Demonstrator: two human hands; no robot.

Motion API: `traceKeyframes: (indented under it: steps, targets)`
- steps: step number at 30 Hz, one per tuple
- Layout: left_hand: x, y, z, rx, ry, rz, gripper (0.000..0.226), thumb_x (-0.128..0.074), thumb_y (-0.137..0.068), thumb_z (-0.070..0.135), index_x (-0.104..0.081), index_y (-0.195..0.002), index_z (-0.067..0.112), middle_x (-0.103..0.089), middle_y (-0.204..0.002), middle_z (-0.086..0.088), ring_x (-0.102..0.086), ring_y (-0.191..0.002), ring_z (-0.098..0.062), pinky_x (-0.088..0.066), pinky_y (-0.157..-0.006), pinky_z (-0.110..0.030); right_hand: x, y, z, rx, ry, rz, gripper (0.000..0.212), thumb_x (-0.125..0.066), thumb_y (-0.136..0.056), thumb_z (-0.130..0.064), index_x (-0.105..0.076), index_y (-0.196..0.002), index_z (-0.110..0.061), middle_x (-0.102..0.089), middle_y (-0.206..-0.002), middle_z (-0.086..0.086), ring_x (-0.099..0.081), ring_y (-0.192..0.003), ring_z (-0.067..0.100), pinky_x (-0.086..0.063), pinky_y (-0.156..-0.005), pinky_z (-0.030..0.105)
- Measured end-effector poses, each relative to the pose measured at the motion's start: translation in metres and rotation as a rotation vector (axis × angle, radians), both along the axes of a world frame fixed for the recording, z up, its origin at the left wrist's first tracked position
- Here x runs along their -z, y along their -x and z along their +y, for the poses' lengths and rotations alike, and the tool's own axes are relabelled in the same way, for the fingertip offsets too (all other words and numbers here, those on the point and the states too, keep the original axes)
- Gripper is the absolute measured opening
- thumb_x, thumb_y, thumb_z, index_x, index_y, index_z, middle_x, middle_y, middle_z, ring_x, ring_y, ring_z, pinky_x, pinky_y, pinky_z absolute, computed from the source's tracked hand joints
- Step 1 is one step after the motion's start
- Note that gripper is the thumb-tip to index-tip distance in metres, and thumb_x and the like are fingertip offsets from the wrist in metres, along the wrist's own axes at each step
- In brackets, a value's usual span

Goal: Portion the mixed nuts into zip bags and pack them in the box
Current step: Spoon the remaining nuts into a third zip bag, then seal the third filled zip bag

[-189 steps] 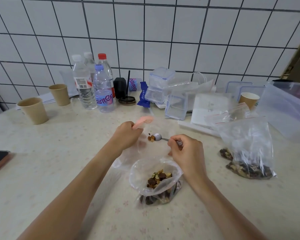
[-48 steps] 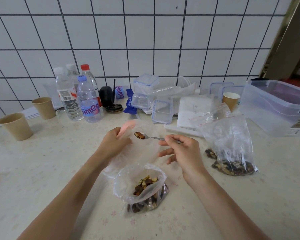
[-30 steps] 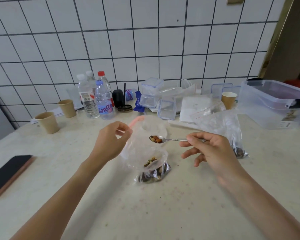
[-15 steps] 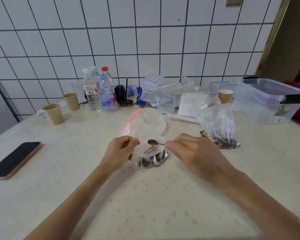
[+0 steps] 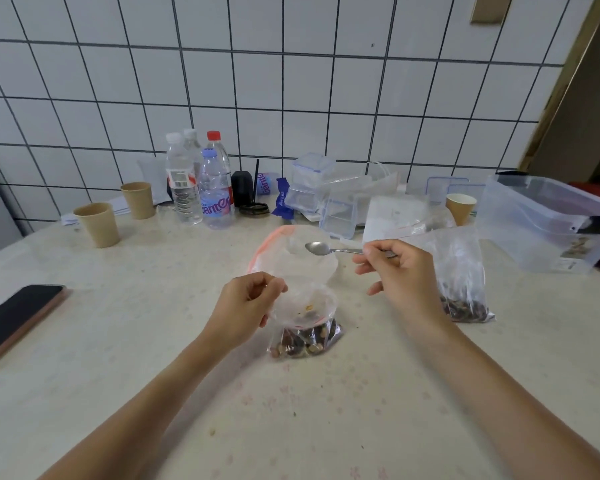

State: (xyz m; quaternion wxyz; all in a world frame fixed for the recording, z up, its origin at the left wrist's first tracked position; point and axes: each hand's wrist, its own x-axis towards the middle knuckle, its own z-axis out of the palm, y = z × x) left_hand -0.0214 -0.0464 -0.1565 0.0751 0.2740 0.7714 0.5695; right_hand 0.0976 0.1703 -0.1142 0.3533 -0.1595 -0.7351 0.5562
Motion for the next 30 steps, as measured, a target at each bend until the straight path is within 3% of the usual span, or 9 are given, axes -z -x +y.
traceKeyframes:
  steps: [7,9,12,14,18,21,24,28,30]
  targets:
    - [0.0,-0.008,-0.005,0.002,-0.062,-0.091,0.025,-0.062,-0.101,0.039,-0.077,-0.084,0.03,-0.062,-0.061,0.002,-0.061,-0.048,-0.016,-0.046,-0.047,-0.021,0.038,0.061,0.002,-0.057,0.101,-0.251,0.015,-0.057,-0.104,-0.021,-0.071,-0.103,-0.014,-0.08,-0.087,0.0,-0.071,-0.063,0.015,-0.051,-0.045,0.028]
    - [-0.001,-0.009,-0.007,0.003,-0.051,-0.119,0.025,-0.061,-0.101,0.04,-0.077,-0.084,0.032,-0.064,-0.062,0.002,-0.064,-0.051,-0.015,-0.047,-0.048,-0.022,0.043,0.063,0.004,-0.044,-0.089,-0.366,0.018,-0.059,-0.103,-0.032,-0.066,-0.11,-0.018,-0.077,-0.079,0.0,-0.066,-0.056,0.015,-0.053,-0.049,0.03]
    - [-0.004,-0.011,-0.01,0.018,-0.06,-0.21,0.025,-0.062,-0.099,0.045,-0.078,-0.086,0.031,-0.066,-0.064,0.001,-0.065,-0.055,-0.016,-0.049,-0.049,-0.023,0.044,0.052,0.016,0.105,-0.526,-0.619,0.043,-0.053,-0.099,-0.058,-0.057,-0.129,-0.029,-0.073,-0.092,0.001,-0.069,-0.086,0.024,-0.055,-0.077,0.038]
    - [-0.008,-0.01,-0.011,0.047,-0.085,-0.299,0.029,-0.065,-0.093,0.053,-0.079,-0.087,0.029,-0.067,-0.067,0.001,-0.066,-0.058,-0.016,-0.05,-0.05,-0.024,0.04,0.042,0.026,0.209,-0.634,-0.593,0.043,-0.052,-0.098,-0.059,-0.058,-0.125,-0.026,-0.07,-0.083,-0.003,-0.067,-0.084,0.021,-0.049,-0.073,0.035]
    - [-0.012,-0.009,-0.019,0.144,-0.104,-0.35,0.042,-0.071,-0.082,0.063,-0.079,-0.099,0.025,-0.068,-0.076,-0.004,-0.068,-0.067,-0.018,-0.054,-0.058,-0.026,0.028,0.027,0.028,-0.009,-0.316,-0.324,0.019,-0.063,-0.1,-0.037,-0.068,-0.087,-0.023,-0.059,-0.048,-0.005,-0.048,-0.038,0.009,-0.039,-0.046,0.024]
    - [-0.013,-0.009,-0.028,0.307,-0.116,-0.372,0.043,-0.078,-0.085,0.051,-0.075,-0.117,0.022,-0.07,-0.093,-0.007,-0.07,-0.084,-0.019,-0.056,-0.067,-0.027,0.027,0.017,0.016,-0.312,0.012,-0.38,0.023,-0.063,-0.102,-0.03,-0.072,-0.092,-0.013,-0.067,-0.062,0.007,-0.054,-0.042,0.02,-0.029,-0.036,0.02]
    - [-0.012,-0.004,-0.033,0.397,-0.111,-0.398,0.043,-0.081,-0.085,0.032,-0.073,-0.126,0.021,-0.071,-0.104,-0.011,-0.07,-0.094,-0.018,-0.058,-0.073,-0.025,0.035,0.009,0.004,-0.482,0.09,-0.484,0.032,-0.056,-0.106,-0.034,-0.07,-0.101,-0.006,-0.07,-0.073,0.016,-0.057,-0.043,0.022,-0.028,-0.033,0.02]
    - [-0.009,-0.003,-0.029,0.329,-0.175,-0.452,0.038,-0.083,-0.084,0.027,-0.077,-0.12,0.018,-0.073,-0.097,-0.01,-0.07,-0.083,-0.014,-0.06,-0.068,-0.025,0.04,0.004,0.001,-0.555,0.232,-0.546,0.039,-0.046,-0.107,-0.03,-0.066,-0.108,0.004,-0.069,-0.077,0.017,-0.058,-0.044,0.024,-0.028,-0.034,0.02]
    - [-0.007,-0.005,-0.026,0.232,-0.205,-0.469,0.044,-0.085,-0.075,0.029,-0.078,-0.117,0.017,-0.072,-0.095,-0.014,-0.069,-0.075,-0.015,-0.058,-0.061,-0.024,0.039,0.002,0.002,-0.567,0.272,-0.567,0.033,-0.056,-0.098,-0.03,-0.068,-0.103,0.001,-0.07,-0.081,0.016,-0.06,-0.049,0.025,-0.03,-0.035,0.021]
